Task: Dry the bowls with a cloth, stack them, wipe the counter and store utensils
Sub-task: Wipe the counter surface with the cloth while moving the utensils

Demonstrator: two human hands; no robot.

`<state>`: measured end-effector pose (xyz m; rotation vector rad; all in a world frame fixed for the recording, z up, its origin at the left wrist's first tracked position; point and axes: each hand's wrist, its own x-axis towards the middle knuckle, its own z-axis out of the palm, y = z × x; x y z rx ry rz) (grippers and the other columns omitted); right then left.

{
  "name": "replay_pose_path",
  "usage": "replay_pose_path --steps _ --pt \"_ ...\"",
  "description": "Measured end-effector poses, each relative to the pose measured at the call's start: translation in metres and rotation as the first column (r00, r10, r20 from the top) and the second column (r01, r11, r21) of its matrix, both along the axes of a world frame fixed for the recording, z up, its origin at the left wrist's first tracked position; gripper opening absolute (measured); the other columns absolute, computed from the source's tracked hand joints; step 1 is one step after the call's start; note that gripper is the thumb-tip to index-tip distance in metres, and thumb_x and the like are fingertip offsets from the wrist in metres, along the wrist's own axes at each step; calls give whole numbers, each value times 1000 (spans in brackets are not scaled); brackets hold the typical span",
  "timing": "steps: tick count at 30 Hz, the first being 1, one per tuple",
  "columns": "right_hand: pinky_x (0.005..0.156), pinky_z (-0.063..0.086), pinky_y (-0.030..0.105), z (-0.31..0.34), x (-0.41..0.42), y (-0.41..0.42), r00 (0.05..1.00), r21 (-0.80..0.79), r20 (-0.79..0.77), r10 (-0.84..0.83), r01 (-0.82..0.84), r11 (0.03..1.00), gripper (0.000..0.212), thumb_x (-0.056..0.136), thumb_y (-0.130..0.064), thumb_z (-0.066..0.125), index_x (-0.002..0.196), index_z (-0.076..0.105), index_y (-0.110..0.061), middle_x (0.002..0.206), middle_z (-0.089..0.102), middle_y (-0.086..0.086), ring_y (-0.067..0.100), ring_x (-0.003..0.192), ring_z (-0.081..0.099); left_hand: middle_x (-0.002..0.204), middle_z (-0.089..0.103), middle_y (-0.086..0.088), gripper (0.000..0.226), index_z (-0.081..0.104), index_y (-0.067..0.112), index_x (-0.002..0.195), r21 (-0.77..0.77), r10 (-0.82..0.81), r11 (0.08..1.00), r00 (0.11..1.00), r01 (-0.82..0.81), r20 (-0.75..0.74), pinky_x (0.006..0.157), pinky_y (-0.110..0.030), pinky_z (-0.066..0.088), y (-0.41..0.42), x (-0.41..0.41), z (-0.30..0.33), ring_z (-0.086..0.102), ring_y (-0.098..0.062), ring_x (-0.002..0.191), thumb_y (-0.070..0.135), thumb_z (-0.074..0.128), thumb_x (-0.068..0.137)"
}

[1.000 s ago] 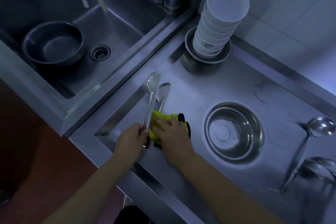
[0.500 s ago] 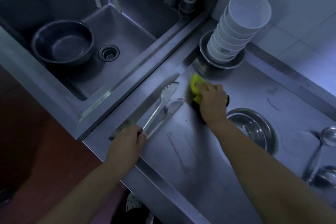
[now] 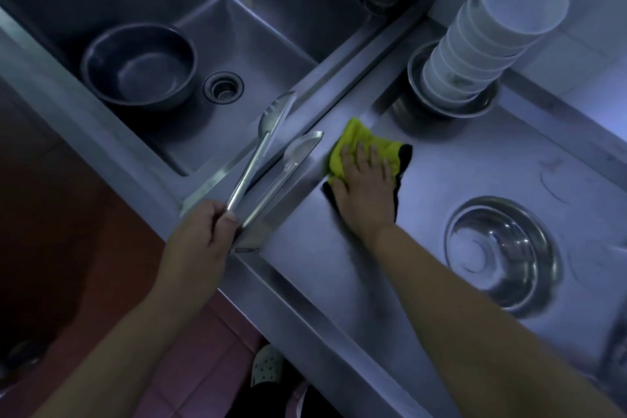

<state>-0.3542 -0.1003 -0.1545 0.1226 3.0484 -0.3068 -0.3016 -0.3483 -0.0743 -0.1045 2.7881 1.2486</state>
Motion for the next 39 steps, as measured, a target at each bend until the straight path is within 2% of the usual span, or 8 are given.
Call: replay_pose_path --steps 4,10,14,20,25,29,34,39 --pt "119 3 44 0 53 -48 987 -8 -13 162 -162 987 61 95 -42 41 150 24 -22 158 18 9 28 147 8 65 54 2 19 51 22 77 -10 -3 1000 1000 3 10 53 -31 36 -7 5 1 51 -15 61 29 44 93" --pt "119 5 41 5 118 -59 921 -175 4 390 -383 907 49 98 -38 37 146 34 -29 156 23 -2 20 146 10 69 51 9 14 51 20 81 -71 -85 994 996 84 -15 55 -29 32 6 11 -4 48 -6 65 26 47 92" --pt "116 13 40 13 166 -35 948 -282 10 319 -303 910 43 100 -37 30 138 48 -28 152 33 -6 17 145 18 69 51 -6 21 54 7 78 -195 -206 960 978 203 5 60 -32 28 29 8 -14 48 -25 68 19 45 93" --pt "112 20 46 9 206 16 953 -21 19 301 -301 954 52 98 -47 34 147 30 -31 156 23 -2 27 145 19 76 56 -16 17 55 3 81 -239 -257 934 964 265 68 63 -34 30 64 1 -30 51 -33 76 12 47 93" --pt "116 14 49 2 156 39 984 85 67 162 -168 982 63 91 -51 38 149 27 -29 157 23 5 32 145 16 75 51 -4 16 56 7 87 -313 -251 913 965 260 72 61 -31 30 81 0 -39 48 -24 74 16 45 95" --pt "118 10 48 -1 98 68 998 124 68 -5 -4 992 64 91 -52 30 150 24 -27 158 19 8 31 146 13 78 60 -13 14 57 7 85 -391 -218 892 974 225 62 60 -32 29 87 0 -44 46 -26 69 13 46 94" --pt "115 2 47 -4 37 135 987 144 47 -151 143 979 62 97 -49 31 152 15 -25 159 12 10 32 146 7 91 61 -17 14 60 5 95 -473 -190 855 977 215 100 71 -39 35 100 5 -49 53 -35 86 10 48 92" --pt "116 1 49 -6 12 181 963 129 45 -265 257 958 60 99 -47 26 152 11 -23 160 6 11 35 145 2 105 59 -19 20 58 1 108 -412 -142 898 988 153 57 84 -39 37 104 14 -44 52 -34 98 10 53 90"
